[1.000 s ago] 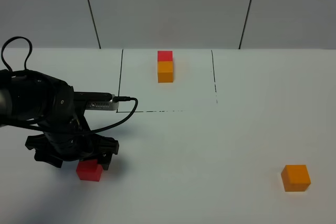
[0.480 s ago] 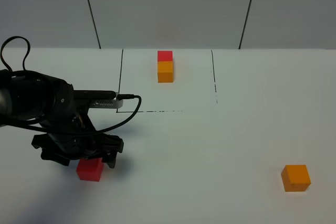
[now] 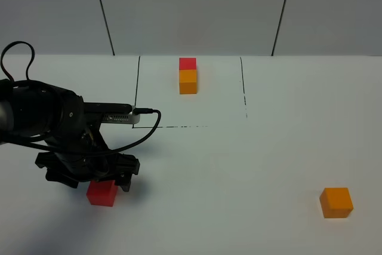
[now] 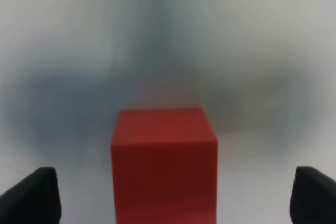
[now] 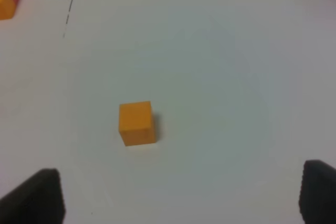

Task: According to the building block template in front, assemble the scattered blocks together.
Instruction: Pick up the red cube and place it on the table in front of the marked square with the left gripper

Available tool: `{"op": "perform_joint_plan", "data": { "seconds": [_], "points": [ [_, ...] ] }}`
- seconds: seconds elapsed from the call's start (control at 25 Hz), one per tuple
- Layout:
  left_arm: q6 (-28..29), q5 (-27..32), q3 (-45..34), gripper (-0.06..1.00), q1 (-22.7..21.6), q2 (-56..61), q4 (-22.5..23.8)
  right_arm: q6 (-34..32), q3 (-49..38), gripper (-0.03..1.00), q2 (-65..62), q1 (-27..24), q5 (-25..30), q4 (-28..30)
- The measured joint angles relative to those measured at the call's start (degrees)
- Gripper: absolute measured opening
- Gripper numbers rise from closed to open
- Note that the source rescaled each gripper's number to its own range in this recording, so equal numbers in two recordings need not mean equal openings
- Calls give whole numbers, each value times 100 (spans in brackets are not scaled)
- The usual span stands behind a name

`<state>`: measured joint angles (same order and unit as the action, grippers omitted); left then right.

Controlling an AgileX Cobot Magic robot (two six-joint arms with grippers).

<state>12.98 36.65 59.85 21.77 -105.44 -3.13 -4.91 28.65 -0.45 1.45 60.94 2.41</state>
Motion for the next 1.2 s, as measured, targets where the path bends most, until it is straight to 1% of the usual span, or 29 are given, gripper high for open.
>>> {"op": "perform_joint_plan", "data": {
  "seconds": [0.44,0.6,0.72,0.92,1.2],
  "points": [
    [8,-41,0,92,0,-24,24,0,0,79,0,0,0,0],
    [19,-46,0,92,0,-317,35,0,0,79,0,0,0,0],
    [137,-94,-4,92,0,-515,36,0,0,79,0,0,0,0],
    [293,-366,-11,90,0,-630,42,0,0,79,0,0,0,0],
    [430,-341,28,87,0,-755,84,0,0,79,0,0,0,0]
  ]
}}
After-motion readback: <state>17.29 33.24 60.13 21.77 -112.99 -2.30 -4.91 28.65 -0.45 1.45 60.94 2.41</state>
